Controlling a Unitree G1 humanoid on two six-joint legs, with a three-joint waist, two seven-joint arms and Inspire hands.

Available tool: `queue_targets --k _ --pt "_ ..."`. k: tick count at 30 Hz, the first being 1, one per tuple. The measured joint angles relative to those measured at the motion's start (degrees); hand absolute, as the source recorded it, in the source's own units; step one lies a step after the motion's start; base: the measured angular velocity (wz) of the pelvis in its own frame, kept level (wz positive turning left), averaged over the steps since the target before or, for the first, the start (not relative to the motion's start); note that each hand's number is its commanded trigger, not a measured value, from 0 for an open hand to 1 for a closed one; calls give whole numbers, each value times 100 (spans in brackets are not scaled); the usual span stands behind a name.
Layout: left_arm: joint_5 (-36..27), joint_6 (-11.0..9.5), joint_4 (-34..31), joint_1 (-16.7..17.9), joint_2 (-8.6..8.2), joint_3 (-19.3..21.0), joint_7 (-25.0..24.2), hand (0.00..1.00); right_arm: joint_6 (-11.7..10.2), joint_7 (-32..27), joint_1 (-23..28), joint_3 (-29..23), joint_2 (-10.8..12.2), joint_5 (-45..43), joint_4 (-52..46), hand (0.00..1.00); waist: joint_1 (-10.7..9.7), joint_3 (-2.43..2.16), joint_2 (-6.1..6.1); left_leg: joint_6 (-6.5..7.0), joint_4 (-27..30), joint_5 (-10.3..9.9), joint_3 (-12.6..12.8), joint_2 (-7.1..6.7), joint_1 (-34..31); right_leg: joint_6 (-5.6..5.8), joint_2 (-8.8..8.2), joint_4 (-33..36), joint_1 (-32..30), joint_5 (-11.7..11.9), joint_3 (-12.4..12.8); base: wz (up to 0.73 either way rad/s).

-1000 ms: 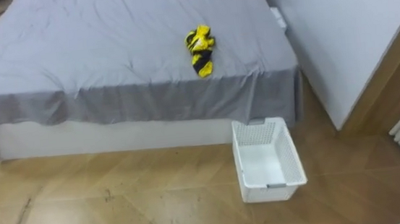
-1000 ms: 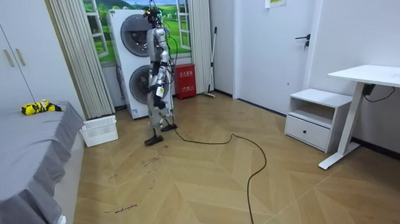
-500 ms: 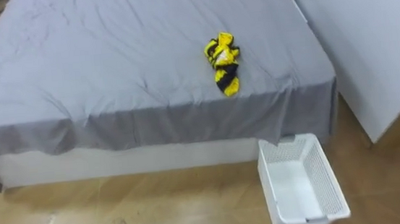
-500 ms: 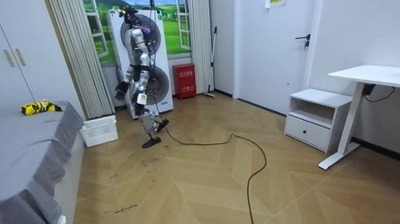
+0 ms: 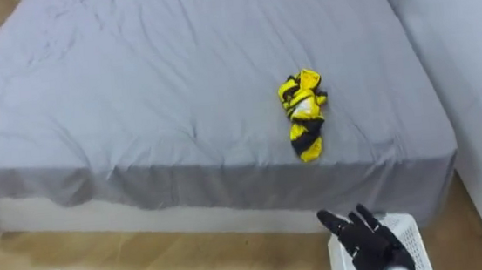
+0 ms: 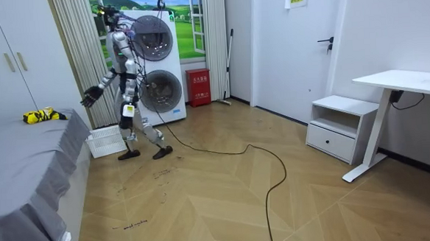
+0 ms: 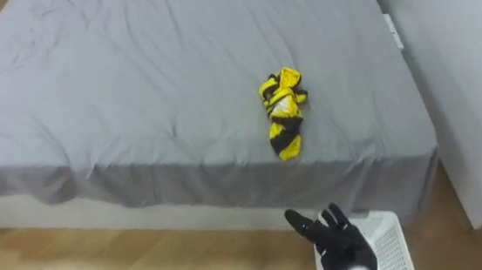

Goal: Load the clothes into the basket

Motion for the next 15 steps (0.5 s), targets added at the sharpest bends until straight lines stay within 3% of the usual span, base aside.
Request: queue_targets --k 1,2,3,4,5,6,7,8,9,10,11,12,13,15 --pt "2 -1 -40 53 5 54 0 0 -2 1 -2 24 -3 -68 -14 0 -10 -5 -36 -104 260 55 33 39 -52 -33 8 7 82 -77 -13 7" --pt "18 -1 -103 112 2 154 -5 0 -3 7 -5 47 -18 -150 -25 0 -33 0 -104 -402 869 239 130 155 -240 -41 34 -65 271 -187 -16 19" --pt "29 -3 -123 107 -6 186 -12 0 -6 13 -6 57 -41 -199 -31 0 -115 4 -156 -519 1563 531 192 304 -527 -48 68 -230 500 -274 -87 24" --pt "16 -3 -121 140 -6 185 -14 0 -14 13 -8 84 -59 -203 -48 0 -128 4 -172 -508 1846 698 242 361 -634 -43 78 -306 613 -335 -91 28" --pt "-1 -3 -132 132 -11 181 -23 0 -25 8 -8 119 -106 -194 -133 0 -144 10 -198 -479 2286 792 325 522 -825 -56 100 -361 764 -438 -95 24" --pt "-1 -7 -144 70 1 165 -30 0 -88 2 -26 147 -142 -147 -172 0 -159 37 -237 -362 2460 638 347 623 -1049 -52 113 -347 836 -541 -96 14" --pt "-14 -11 -148 5 -1 166 -33 0 -122 -34 -34 147 -169 -80 -231 0 -119 71 -286 -355 2436 417 323 652 -1325 -47 104 -368 909 -583 -79 0" --pt "-26 -11 -168 5 -2 169 -40 0 -122 -57 -34 144 -179 -71 -279 0 -102 87 -309 -359 2335 322 315 654 -1459 -40 104 -416 956 -589 -46 -20" --pt "-28 -17 -253 40 -2 215 -68 0 -121 -151 -10 134 -187 -89 -443 0 -35 89 -339 -383 1964 159 248 602 -1735 -4 66 -456 980 -619 17 -20" --pt "-27 -20 -326 57 -2 227 -78 0 -122 -198 -3 132 -198 -95 -538 0 -3 86 -339 -383 1694 133 244 599 -1867 21 46 -452 980 -639 27 -18" --pt "-27 -54 -429 54 -2 226 -82 0 -122 -264 11 128 -242 -98 -714 0 2 80 -340 -387 961 167 238 580 -2065 79 1 -406 957 -703 45 -20" --pt "-16 -91 -430 42 1 211 -89 0 -119 -282 11 133 -279 -107 -773 0 39 25 -328 -166 526 534 254 534 -2170 166 -70 -283 910 -781 170 -22" --pt "-15 -117 -427 76 11 212 -89 0 -115 -294 10 150 -280 -129 -794 0 49 -23 -343 -108 387 586 279 455 -2135 227 -136 -205 842 -824 205 -9" --pt "15 -185 -346 64 75 212 -105 0 -117 -390 -1 143 -343 -222 -1129 0 93 -59 -512 23 -112 769 465 188 -1881 364 -309 -132 699 -871 330 -19"
